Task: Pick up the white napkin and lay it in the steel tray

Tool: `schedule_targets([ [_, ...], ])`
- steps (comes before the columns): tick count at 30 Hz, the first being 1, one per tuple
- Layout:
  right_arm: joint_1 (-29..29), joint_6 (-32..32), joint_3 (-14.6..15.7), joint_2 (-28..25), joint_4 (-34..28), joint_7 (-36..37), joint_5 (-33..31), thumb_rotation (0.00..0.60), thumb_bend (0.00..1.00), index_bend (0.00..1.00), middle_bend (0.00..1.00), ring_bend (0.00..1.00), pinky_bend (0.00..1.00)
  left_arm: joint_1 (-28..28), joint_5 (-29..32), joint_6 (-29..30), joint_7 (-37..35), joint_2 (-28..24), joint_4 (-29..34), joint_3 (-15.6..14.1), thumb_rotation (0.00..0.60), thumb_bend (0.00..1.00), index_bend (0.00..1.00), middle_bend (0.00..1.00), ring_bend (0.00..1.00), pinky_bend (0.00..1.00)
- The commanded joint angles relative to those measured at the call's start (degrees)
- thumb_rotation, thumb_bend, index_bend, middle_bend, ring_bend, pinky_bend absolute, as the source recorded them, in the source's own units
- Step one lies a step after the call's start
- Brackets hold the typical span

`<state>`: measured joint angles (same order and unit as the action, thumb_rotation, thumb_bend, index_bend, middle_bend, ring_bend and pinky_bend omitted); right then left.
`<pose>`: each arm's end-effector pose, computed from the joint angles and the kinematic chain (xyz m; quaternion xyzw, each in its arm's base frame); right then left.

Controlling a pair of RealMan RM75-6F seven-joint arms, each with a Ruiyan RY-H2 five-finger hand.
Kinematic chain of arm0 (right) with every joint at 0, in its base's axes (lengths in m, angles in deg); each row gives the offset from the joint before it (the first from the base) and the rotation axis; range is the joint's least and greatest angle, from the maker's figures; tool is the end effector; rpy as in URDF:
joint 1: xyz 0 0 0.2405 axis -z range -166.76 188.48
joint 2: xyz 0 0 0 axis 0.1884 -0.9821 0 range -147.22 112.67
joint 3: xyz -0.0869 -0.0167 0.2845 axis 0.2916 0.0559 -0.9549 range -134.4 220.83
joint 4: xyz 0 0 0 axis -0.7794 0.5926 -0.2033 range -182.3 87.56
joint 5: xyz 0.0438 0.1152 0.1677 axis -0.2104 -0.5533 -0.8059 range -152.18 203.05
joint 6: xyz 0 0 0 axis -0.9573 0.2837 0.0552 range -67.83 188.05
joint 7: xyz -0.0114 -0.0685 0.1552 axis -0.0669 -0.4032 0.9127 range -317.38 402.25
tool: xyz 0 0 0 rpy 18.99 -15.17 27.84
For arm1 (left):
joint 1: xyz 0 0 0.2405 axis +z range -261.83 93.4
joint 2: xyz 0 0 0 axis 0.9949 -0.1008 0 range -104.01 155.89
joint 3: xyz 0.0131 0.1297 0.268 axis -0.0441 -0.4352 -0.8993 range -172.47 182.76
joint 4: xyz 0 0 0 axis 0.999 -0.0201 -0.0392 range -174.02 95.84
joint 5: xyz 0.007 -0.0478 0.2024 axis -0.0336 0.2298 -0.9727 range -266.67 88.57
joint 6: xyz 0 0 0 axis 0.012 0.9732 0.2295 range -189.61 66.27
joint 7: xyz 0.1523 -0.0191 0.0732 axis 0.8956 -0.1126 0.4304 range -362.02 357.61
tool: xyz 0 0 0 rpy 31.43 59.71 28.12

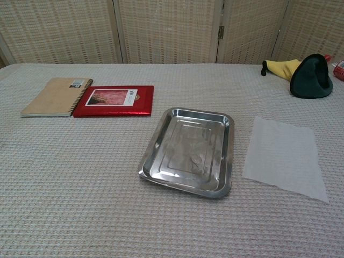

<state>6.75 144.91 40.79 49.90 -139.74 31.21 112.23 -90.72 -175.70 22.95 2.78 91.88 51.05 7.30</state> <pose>-0.3451 -0.2036 0.1568 0.6259 -0.3487 0.3420 0.6080 -0.3469 0.2180 0.1671 -0.6237 -0.3536 -0.3663 0.5931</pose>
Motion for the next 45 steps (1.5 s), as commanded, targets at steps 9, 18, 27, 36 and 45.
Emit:
schedule_targets([
  [9, -2.09, -4.59, 0.92, -0.17, 1.77, 0.69, 0.44, 0.6, 0.46, 0.0, 0.0, 0.0, 0.0, -0.57, 0.8, -1.22, -0.4, 0.12, -0.17, 0.25, 0.6, 0.47, 0.0, 0.0, 0.0, 0.0],
  [18, -8.59, -13.86, 3.94, 5.88, 16.46, -0.5, 6.36, 0.6, 0.46, 0.09, 0.0, 0.0, 0.0, -0.66, 1.44, -1.86, -1.56, -0.19, -0.44, 0.23, 0.6, 0.47, 0.0, 0.0, 0.0, 0.0],
  [27, -12.6, -20.07, 5.54, 12.5, 26.4, 1.72, 7.56, 0.6, 0.46, 0.09, 0.0, 0.0, 0.0, -1.14, 2.97, -3.54, -1.81, -0.12, -0.97, 0.45, 0.6, 0.47, 0.0, 0.0, 0.0, 0.0],
  [36, -15.24, -20.21, 5.14, 17.2, 31.59, 2.53, 8.54, 0.6, 0.46, 0.09, 0.0, 0.0, 0.0, -1.54, 3.51, -4.23, -2.87, 0.02, -1.23, 0.73, 0.6, 0.47, 0.0, 0.0, 0.0, 0.0],
  [45, -17.22, -21.32, 5.23, 21.94, 36.89, 4.06, 8.46, 0.6, 0.46, 0.18, 0.0, 0.0, 0.0, -1.54, 3.73, -4.26, -3.2, -0.19, -1.14, 0.75, 0.6, 0.47, 0.0, 0.0, 0.0, 0.0],
])
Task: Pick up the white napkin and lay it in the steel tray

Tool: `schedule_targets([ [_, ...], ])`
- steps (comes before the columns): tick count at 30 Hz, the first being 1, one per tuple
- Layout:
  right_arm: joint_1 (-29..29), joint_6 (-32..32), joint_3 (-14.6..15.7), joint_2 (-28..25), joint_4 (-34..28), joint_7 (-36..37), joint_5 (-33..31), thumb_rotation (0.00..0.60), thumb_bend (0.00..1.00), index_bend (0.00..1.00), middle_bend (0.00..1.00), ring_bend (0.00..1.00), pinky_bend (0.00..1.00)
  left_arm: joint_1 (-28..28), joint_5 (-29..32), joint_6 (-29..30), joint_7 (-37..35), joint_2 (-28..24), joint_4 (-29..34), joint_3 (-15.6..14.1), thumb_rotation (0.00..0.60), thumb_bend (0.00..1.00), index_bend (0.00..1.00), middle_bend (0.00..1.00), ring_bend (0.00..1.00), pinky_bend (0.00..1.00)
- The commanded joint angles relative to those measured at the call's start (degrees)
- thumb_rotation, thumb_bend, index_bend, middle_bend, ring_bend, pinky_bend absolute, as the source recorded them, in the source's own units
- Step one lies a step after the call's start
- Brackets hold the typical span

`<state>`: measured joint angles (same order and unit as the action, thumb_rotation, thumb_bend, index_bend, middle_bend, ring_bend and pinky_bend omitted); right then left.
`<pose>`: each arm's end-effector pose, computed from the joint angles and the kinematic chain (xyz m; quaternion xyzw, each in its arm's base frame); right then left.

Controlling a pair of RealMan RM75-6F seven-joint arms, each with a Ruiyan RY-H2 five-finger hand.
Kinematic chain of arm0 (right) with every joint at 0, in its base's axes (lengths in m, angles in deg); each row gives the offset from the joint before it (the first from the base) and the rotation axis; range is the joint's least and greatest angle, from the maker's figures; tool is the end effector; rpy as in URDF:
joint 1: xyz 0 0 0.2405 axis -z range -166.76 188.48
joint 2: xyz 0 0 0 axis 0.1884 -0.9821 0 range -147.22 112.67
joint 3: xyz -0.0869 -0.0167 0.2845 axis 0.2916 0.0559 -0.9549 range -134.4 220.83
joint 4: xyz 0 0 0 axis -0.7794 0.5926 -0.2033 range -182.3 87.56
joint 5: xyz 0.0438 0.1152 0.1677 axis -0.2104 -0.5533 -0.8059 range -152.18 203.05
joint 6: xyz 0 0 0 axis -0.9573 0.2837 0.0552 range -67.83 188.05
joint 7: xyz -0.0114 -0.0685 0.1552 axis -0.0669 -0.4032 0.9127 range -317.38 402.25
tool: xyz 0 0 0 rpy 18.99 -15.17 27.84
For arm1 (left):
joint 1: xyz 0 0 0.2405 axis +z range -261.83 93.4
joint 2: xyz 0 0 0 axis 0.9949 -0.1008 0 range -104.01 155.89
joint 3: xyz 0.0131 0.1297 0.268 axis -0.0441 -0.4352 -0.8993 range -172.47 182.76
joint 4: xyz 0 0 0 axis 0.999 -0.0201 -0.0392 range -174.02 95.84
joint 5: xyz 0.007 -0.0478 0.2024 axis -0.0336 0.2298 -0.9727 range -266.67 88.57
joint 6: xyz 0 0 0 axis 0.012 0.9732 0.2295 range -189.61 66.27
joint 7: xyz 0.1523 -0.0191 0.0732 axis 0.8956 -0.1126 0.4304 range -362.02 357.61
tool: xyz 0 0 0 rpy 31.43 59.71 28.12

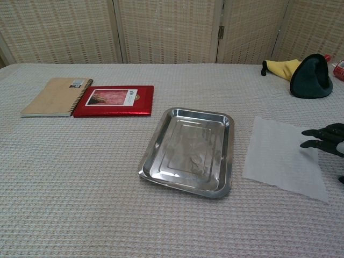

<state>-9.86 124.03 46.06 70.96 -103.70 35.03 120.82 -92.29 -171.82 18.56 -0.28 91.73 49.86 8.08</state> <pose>-0.3718 -0.2901 0.0037 0.8142 -0.2502 0.2270 0.4722 -0.3595 0.2309 0.1654 -0.6134 -0.3888 -0.3540 0.5893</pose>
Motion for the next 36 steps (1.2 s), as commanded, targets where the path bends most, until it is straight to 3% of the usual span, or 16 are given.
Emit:
schedule_targets([
  [1, -0.83, -0.55, -0.08, 1.18, 1.12, 0.17, -0.17, 0.6, 0.46, 0.2, 0.0, 0.0, 0.0, 0.06, -0.22, 0.21, -0.24, -0.08, 0.06, -0.05, 0.6, 0.47, 0.0, 0.0, 0.0, 0.0],
  [14, -2.79, -0.64, -0.83, 3.79, 1.98, -1.44, -1.23, 0.6, 0.46, 0.33, 0.0, 0.0, 0.0, 0.31, -0.2, 0.77, -1.16, -0.62, 0.38, 0.04, 0.6, 0.47, 0.0, 0.0, 0.0, 0.0],
  [18, -2.47, 2.18, -0.67, 5.4, 4.14, -0.37, -0.41, 0.6, 0.46, 0.52, 0.01, 0.0, 0.0, 0.41, -0.31, 1.03, -1.3, -0.75, 0.43, 0.04, 0.6, 0.47, 0.0, 0.0, 0.0, 0.0],
  [25, -1.67, 7.82, -0.64, 8.28, 9.43, 2.67, 0.85, 0.6, 0.46, 0.8, 0.21, 0.03, 0.0, 0.45, -0.49, 1.2, -1.37, -0.75, 0.29, 0.01, 0.6, 0.47, 0.0, 0.0, 0.0, 0.0],
  [36, -1.03, 13.88, -1.18, 8.44, 10.92, 6.2, 1.36, 0.6, 0.46, 0.83, 0.26, 0.07, 0.0, 0.45, -1.05, 1.5, -1.46, -0.66, 0.21, -0.13, 0.6, 0.47, 0.0, 0.0, 0.0, 0.0],
])
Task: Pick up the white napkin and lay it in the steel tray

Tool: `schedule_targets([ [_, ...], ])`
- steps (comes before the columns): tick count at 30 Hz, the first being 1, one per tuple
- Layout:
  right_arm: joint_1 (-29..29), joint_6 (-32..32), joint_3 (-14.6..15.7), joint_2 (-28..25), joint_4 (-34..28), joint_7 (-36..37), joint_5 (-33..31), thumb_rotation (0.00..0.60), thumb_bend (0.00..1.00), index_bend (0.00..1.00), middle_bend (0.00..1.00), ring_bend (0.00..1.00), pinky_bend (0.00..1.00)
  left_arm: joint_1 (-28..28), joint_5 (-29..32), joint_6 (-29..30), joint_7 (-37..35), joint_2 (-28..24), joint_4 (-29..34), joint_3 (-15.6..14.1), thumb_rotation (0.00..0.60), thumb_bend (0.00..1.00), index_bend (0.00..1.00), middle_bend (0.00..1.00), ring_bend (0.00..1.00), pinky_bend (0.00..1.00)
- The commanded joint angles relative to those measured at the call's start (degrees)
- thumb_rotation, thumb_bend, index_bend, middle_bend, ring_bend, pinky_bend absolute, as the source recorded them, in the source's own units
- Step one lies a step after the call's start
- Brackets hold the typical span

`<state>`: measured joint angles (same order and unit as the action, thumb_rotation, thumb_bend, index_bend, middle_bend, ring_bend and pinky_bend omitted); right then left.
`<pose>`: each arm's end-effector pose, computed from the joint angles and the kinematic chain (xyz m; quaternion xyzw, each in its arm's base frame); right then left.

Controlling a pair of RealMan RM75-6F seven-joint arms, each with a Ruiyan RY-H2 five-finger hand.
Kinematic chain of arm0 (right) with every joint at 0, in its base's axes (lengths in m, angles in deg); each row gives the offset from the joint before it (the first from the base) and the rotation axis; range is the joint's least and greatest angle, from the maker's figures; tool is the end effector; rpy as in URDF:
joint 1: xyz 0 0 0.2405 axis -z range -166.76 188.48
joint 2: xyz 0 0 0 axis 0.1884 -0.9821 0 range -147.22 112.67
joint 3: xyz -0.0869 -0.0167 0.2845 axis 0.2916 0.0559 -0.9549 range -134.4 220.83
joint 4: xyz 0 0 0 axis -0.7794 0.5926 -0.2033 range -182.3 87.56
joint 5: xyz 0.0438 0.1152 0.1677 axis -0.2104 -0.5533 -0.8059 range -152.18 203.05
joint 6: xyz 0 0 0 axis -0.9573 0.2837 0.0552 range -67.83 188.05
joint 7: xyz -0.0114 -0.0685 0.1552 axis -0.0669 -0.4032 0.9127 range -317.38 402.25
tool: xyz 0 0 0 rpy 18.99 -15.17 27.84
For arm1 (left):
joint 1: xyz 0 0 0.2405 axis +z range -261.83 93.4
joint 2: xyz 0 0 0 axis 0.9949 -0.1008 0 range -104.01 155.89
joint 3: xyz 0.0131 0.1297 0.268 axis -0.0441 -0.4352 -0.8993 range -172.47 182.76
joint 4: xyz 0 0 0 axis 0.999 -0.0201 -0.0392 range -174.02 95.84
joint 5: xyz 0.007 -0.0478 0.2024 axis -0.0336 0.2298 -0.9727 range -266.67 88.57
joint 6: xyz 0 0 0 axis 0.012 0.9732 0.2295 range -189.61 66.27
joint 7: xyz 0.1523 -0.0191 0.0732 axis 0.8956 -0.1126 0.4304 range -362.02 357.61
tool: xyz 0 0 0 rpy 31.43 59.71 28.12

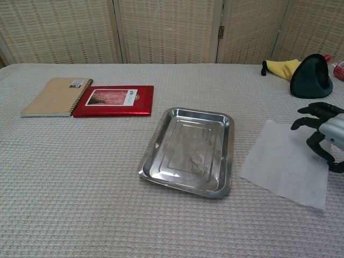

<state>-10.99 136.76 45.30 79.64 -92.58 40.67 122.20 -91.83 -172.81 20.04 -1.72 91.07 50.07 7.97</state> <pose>-0.3421 -0.3066 -0.0083 0.7749 -0.2079 0.3342 0.4945 -0.3571 0.2279 0.1719 -0.6092 -0.3854 -0.3666 0.5882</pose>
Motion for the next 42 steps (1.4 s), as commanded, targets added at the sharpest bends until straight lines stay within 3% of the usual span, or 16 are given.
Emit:
schedule_targets([
  [1, 0.12, 1.69, -0.62, -0.32, -0.36, 0.79, -0.06, 0.6, 0.46, 0.83, 0.26, 0.08, 0.0, 0.01, -0.1, 0.05, -0.02, 0.0, 0.0, -0.03, 0.6, 0.47, 0.0, 0.0, 0.0, 0.0],
  [8, 0.17, 3.02, -1.5, -0.59, -0.6, 1.28, -0.88, 0.6, 0.46, 0.83, 0.27, 0.08, 0.0, 0.05, -0.29, 0.21, -0.05, -0.07, 0.1, -0.09, 0.6, 0.47, 0.0, 0.0, 0.0, 0.0],
  [20, 0.22, 1.15, -0.05, 0.46, 3.04, 4.59, -1.03, 0.6, 0.46, 0.79, 0.25, 0.08, 0.0, 0.1, 0.06, 0.23, 0.65, -0.05, 0.17, 0.0, 0.6, 0.47, 0.0, 0.0, 0.0, 0.0],
  [25, -0.1, 1.13, -0.19, 0.69, 3.34, 5.57, -1.2, 0.6, 0.6, 0.72, 0.24, 0.08, 0.0, 0.16, 0.05, 0.47, 0.69, 0.0, 0.19, 0.1, 0.6, 0.47, 0.0, 0.0, 0.0, 0.0],
  [31, -0.24, 0.8, -0.05, 0.9, 3.9, 6.28, -1.36, 0.6, 0.67, 0.69, 0.23, 0.07, 0.0, 0.14, 0.18, 0.4, 0.62, 0.0, 0.09, 0.16, 0.6, 0.47, 0.0, 0.0, 0.0, 0.0],
  [42, -0.66, 7.29, -1.67, 0.42, 3.07, 9.32, -0.45, 0.6, 0.69, 0.69, 0.23, 0.07, 0.0, 0.11, 0.14, 0.4, 0.63, 0.06, 0.06, 0.16, 0.6, 0.47, 0.0, 0.0, 0.0, 0.0],
])
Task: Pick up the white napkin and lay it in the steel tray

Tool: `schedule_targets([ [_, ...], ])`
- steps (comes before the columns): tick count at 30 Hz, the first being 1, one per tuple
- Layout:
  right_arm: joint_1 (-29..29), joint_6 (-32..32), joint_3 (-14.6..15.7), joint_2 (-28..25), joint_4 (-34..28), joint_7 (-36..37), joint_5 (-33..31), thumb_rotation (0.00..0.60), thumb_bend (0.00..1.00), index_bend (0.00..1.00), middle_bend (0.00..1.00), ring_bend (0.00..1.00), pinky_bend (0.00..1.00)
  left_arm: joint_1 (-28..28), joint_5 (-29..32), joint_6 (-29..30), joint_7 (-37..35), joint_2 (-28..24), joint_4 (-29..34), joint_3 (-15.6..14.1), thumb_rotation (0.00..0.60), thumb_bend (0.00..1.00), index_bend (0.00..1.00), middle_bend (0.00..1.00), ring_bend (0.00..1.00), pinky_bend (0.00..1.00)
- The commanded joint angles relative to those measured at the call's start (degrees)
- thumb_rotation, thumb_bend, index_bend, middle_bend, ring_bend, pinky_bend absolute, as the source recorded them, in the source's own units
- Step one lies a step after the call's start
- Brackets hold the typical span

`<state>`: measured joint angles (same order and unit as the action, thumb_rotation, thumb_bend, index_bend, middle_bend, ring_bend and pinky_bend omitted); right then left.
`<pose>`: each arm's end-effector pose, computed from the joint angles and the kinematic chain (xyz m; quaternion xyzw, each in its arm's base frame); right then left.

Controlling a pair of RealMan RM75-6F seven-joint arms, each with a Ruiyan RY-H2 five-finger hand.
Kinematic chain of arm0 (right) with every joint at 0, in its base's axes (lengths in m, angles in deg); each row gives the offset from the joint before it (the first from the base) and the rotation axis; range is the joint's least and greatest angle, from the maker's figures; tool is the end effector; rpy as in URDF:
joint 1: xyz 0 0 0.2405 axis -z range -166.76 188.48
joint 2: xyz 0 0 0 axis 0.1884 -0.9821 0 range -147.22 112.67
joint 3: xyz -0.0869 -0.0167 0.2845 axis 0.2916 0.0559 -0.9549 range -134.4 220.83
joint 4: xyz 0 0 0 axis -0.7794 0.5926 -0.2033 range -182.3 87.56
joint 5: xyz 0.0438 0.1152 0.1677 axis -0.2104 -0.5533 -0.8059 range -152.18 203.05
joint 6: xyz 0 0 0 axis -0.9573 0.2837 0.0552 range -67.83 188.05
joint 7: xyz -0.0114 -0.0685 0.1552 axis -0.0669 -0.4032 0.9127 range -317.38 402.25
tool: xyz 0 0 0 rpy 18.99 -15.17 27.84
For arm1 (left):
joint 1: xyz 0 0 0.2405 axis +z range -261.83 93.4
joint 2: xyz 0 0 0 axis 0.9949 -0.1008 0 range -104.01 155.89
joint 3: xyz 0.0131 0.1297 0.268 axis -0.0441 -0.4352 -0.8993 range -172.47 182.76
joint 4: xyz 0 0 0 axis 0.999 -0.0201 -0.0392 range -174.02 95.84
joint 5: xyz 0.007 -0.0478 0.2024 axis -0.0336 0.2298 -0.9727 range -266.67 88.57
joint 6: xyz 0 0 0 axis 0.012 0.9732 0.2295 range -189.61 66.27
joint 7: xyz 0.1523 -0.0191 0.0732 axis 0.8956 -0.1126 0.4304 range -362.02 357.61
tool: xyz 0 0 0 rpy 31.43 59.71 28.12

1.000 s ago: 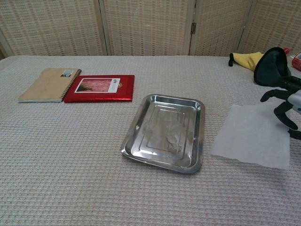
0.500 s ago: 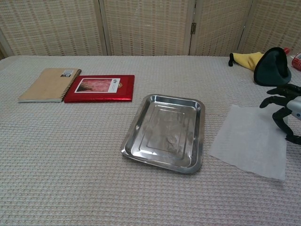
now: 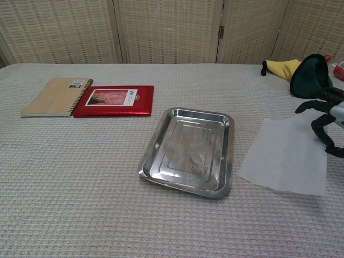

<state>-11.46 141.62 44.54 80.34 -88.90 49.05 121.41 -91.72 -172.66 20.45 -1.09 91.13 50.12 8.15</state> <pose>-0.3396 -0.3160 0.0095 0.7416 -0.2253 0.3916 0.4958 -0.3569 0.2279 0.1732 -0.6078 -0.3809 -0.3661 0.5928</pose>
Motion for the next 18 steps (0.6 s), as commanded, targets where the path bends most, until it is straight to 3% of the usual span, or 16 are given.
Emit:
schedule_targets([
  [1, -0.3, 3.62, -1.29, -0.46, -1.0, 1.3, 0.49, 0.6, 0.69, 0.69, 0.23, 0.07, 0.0, -0.01, -0.07, 0.0, -0.03, -0.01, 0.06, -0.03, 0.6, 0.47, 0.0, 0.0, 0.0, 0.0],
  [9, -2.72, 8.86, -4.2, -2.83, -7.68, 1.48, 1.64, 0.6, 0.69, 0.69, 0.23, 0.07, 0.0, -0.04, -0.31, -0.02, 0.25, 0.07, 0.15, -0.17, 0.6, 0.47, 0.0, 0.0, 0.0, 0.0],
  [18, -6.68, 8.78, -6.92, -2.66, -16.64, 0.46, 2.42, 0.6, 0.69, 0.69, 0.23, 0.07, 0.0, -0.04, -0.14, -0.15, -0.26, -0.05, 0.25, -0.12, 0.6, 0.47, 0.0, 0.0, 0.0, 0.0],
])
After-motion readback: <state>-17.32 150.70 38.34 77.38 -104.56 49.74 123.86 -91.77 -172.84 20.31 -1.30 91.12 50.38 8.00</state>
